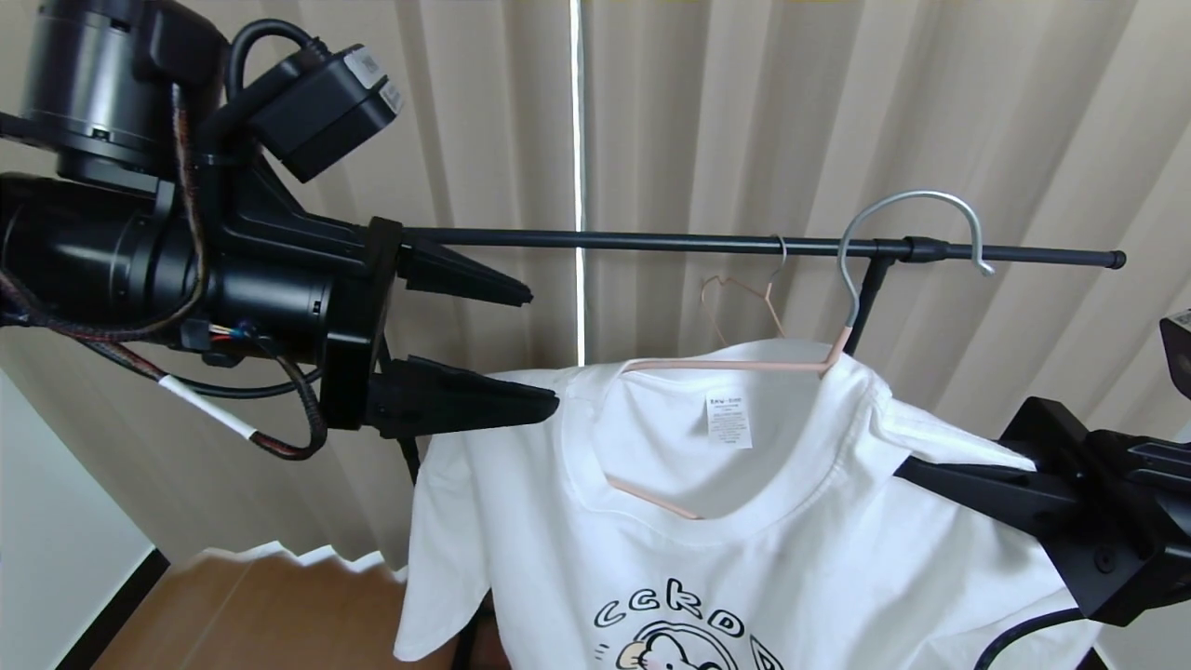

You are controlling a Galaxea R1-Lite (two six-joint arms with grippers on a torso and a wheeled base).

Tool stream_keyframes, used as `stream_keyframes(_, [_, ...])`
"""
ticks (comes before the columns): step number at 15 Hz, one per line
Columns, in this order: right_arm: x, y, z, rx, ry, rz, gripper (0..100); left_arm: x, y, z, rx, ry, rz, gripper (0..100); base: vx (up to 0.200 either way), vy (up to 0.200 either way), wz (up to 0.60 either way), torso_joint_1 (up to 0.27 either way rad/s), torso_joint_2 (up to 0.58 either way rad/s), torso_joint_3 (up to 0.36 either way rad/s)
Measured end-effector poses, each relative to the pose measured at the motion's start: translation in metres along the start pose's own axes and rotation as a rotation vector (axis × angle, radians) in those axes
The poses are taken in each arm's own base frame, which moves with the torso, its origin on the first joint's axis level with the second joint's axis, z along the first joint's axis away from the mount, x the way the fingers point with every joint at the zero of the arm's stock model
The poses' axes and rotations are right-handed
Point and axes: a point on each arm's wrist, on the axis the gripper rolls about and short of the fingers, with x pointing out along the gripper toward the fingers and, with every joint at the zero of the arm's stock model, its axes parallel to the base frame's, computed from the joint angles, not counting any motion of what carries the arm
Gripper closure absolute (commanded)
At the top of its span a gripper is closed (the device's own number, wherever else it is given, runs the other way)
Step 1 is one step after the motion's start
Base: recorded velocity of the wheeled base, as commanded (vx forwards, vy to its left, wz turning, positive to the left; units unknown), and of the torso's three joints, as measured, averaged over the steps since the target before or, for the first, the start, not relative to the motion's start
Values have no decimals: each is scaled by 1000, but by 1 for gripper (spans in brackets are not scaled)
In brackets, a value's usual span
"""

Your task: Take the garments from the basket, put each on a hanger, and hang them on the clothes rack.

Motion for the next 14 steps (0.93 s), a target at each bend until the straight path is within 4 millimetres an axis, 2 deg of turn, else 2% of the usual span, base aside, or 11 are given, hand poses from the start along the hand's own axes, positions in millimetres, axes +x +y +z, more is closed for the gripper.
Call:
stream_keyframes(4, [0, 0, 0, -2, -1, 1, 100, 21, 14, -4, 4, -2, -62, 0, 0, 0, 0, 0, 0, 0])
stream_keyframes(14, [0, 2, 1, -5, -2, 5, 100, 55, 20, -11, 22, 46, -144, 0, 0, 0, 0, 0, 0, 0])
